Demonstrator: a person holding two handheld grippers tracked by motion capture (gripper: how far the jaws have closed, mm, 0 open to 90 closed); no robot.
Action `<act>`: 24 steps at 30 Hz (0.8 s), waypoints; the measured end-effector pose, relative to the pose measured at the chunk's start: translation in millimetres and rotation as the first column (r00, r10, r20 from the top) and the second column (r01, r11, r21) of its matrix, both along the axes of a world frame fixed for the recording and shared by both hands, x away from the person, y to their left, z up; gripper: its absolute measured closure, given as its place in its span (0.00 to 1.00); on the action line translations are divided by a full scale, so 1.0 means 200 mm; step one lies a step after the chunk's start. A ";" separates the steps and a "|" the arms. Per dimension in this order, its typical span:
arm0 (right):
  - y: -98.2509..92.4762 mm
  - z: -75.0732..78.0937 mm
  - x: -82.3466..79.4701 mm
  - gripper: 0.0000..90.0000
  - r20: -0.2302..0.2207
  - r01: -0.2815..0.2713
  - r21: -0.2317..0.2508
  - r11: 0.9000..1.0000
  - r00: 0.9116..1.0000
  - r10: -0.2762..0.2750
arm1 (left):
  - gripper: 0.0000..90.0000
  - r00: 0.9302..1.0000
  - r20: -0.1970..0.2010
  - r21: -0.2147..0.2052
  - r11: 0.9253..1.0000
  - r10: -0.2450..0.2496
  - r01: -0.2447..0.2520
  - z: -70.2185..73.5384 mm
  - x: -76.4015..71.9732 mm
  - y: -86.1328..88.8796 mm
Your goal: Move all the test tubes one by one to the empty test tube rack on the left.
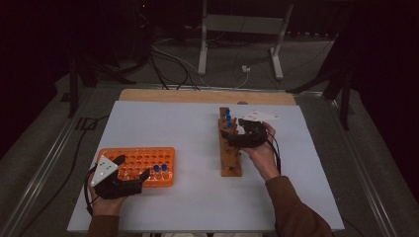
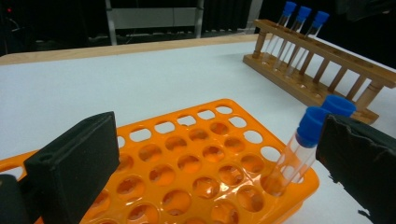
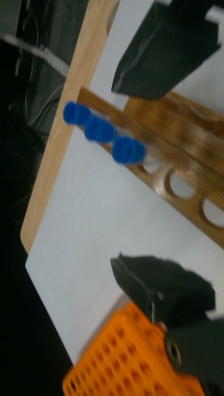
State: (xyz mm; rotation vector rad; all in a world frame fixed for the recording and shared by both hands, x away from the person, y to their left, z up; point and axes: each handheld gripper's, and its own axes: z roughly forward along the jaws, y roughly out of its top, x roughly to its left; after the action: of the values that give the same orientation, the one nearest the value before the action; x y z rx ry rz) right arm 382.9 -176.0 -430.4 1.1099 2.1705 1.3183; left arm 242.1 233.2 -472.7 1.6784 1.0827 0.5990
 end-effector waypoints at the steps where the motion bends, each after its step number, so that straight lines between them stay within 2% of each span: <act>1: 0.00 -0.01 0.01 0.22 -0.001 0.009 -0.006 1.000 1.000 -0.009 | 0.01 1.000 -0.001 -0.001 1.000 0.001 -0.001 0.00 0.00 0.00; 4: 0.02 -0.04 0.04 0.35 -0.011 0.026 -0.039 0.999 1.000 -0.026 | 0.01 1.000 -0.008 0.001 1.000 0.007 -0.007 -0.01 0.00 0.01; 6: 0.03 -0.06 0.06 0.48 -0.014 0.041 -0.053 0.998 0.999 -0.042 | 0.01 1.000 -0.006 0.002 1.000 0.007 -0.007 -0.01 0.00 0.01; 8: 0.03 -0.08 0.06 0.66 -0.014 0.048 -0.065 0.997 0.999 -0.049 | 0.01 1.000 -0.007 0.005 1.000 0.013 -0.013 -0.01 0.00 0.01; 10: 0.04 -0.10 0.07 0.75 -0.024 0.050 -0.060 0.997 0.998 -0.052 | 0.01 1.000 -0.010 0.004 1.000 0.012 -0.012 -0.01 0.00 0.01; 13: 0.05 -0.11 0.08 0.83 -0.017 0.052 -0.078 0.996 0.998 -0.054 | 0.01 1.000 -0.010 0.007 1.000 0.009 -0.009 -0.01 0.00 0.01; 20: 0.11 -0.12 0.07 0.84 0.008 0.075 -0.119 0.990 0.997 -0.075 | 0.01 1.000 -0.016 0.014 1.000 0.008 -0.008 -0.01 0.01 0.00; 24: 0.11 -0.13 0.08 0.84 -0.003 0.084 -0.126 0.988 0.996 -0.085 | 0.01 1.000 -0.018 0.016 1.000 0.009 -0.009 -0.02 0.01 0.00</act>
State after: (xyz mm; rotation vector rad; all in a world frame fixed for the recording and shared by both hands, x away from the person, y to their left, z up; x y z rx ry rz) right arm 398.5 -153.8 -456.3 1.1466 2.1549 1.1257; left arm 243.2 233.5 -475.7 1.6963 1.1017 0.6006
